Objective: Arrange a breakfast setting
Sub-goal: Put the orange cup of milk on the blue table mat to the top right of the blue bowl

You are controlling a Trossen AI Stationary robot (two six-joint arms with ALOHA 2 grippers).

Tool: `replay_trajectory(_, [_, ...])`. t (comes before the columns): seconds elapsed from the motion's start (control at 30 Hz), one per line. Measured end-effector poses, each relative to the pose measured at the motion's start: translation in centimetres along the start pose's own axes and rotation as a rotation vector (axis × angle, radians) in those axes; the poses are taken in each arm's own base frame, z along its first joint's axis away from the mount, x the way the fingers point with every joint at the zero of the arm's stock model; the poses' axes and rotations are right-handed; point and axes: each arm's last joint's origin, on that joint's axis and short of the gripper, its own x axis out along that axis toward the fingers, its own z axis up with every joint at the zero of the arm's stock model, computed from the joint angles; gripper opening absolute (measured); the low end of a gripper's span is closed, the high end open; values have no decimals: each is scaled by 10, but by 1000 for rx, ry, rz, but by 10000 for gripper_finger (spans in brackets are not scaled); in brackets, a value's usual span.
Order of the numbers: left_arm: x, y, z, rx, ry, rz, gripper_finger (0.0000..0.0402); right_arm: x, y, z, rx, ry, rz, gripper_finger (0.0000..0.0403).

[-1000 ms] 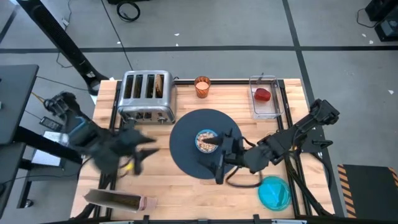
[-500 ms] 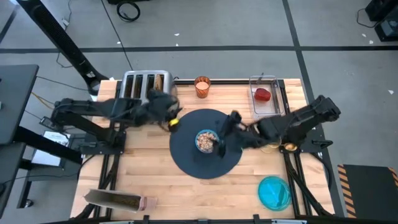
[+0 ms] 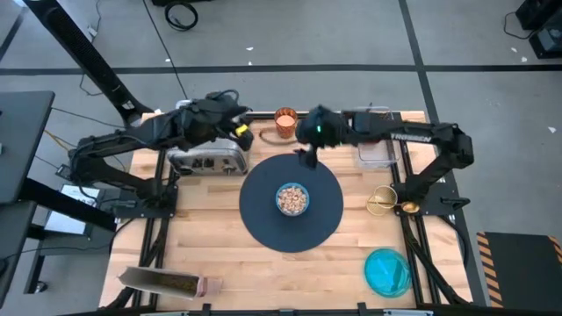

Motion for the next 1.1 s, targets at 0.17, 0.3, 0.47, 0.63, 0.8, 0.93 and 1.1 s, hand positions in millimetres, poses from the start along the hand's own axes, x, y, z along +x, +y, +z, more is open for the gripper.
replay_trajectory(0.17, [-12,15,-1,-22,38,35,162,37,-45,2,-16,-79,75,348])
replay_trajectory(0.3, [-17,21,-1,-26,38,53,162,80,-71,-13,8,-28,111,348])
replay_trajectory(0.47, [-16,28,1,-37,22,116,162,122,-94,-36,11,61,104,348])
replay_trajectory(0.63, [-10,36,6,-67,-15,169,162,142,-102,-44,-26,44,147,348])
replay_trajectory(0.8, [-9,39,7,-79,-24,183,162,159,-102,-48,-77,17,168,345])
replay_trajectory(0.93, [-9,39,7,-85,-23,176,162,167,-102,-53,-71,34,162,323])
replay_trajectory(1.1, [-9,38,7,-93,-24,174,162,167,-102,-50,-75,11,143,271])
